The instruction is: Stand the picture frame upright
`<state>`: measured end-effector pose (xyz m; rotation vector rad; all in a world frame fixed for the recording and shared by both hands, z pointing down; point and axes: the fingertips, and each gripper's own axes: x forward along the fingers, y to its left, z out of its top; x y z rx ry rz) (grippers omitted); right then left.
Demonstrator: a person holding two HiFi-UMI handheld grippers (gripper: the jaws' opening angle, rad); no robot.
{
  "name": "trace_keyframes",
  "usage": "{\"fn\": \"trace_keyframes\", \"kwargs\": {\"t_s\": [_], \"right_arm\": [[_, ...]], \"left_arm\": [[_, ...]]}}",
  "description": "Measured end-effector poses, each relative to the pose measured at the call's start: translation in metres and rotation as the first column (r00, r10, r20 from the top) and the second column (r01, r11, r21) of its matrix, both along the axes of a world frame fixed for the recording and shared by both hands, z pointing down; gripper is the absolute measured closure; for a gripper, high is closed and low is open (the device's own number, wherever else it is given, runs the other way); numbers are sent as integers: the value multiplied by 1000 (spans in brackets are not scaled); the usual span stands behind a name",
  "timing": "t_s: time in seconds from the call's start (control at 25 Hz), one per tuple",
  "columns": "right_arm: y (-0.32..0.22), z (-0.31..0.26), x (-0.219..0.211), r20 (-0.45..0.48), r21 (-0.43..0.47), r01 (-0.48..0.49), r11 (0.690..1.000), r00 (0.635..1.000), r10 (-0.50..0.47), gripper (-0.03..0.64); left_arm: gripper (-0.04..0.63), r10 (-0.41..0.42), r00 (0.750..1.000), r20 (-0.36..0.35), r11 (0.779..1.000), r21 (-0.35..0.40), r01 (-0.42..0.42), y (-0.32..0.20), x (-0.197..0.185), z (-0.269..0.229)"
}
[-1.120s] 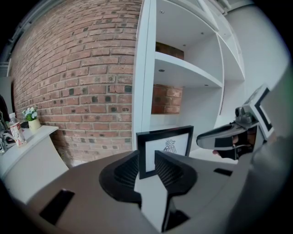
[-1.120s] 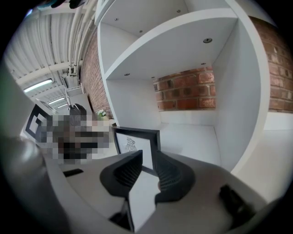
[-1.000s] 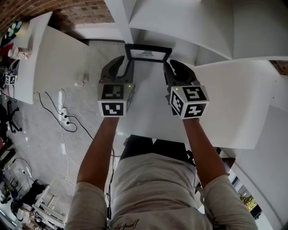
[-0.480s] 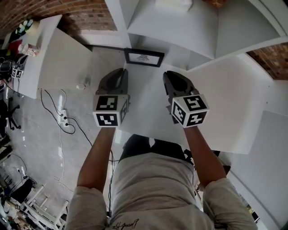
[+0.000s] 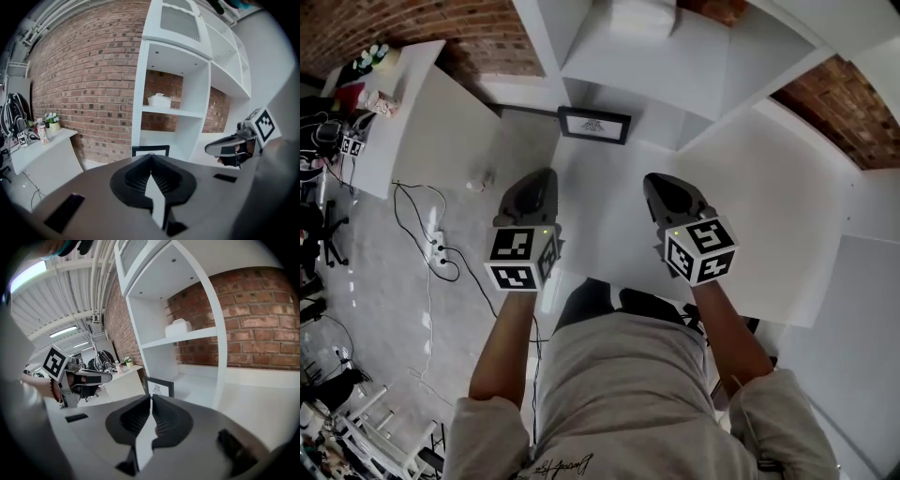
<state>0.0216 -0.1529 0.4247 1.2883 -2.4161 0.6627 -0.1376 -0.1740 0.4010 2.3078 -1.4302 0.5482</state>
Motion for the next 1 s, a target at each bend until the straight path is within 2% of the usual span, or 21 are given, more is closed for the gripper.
{"fn": "trace_keyframes", "kwargs": {"t_s": [0.28,0.48,0.68,1.0], "right_arm": [[26,-39,8,-10,48,55,997,998,-55,583],[50,-56,15,-26,41,84,996,996,-83,584],[61,-69,23,-20,37,75,996,997,-75,585],[74,-90,33,2,44,42,998,999,-42,586]], "left_arm": [[578,20,1000,-21,999,31,-19,39,23,-35],[580,46,999,-30,999,23,-45,76,45,-47],[580,54,997,-54,998,38,-52,90,59,-60],[580,93,994,-54,995,33,-91,103,70,-70]]}}
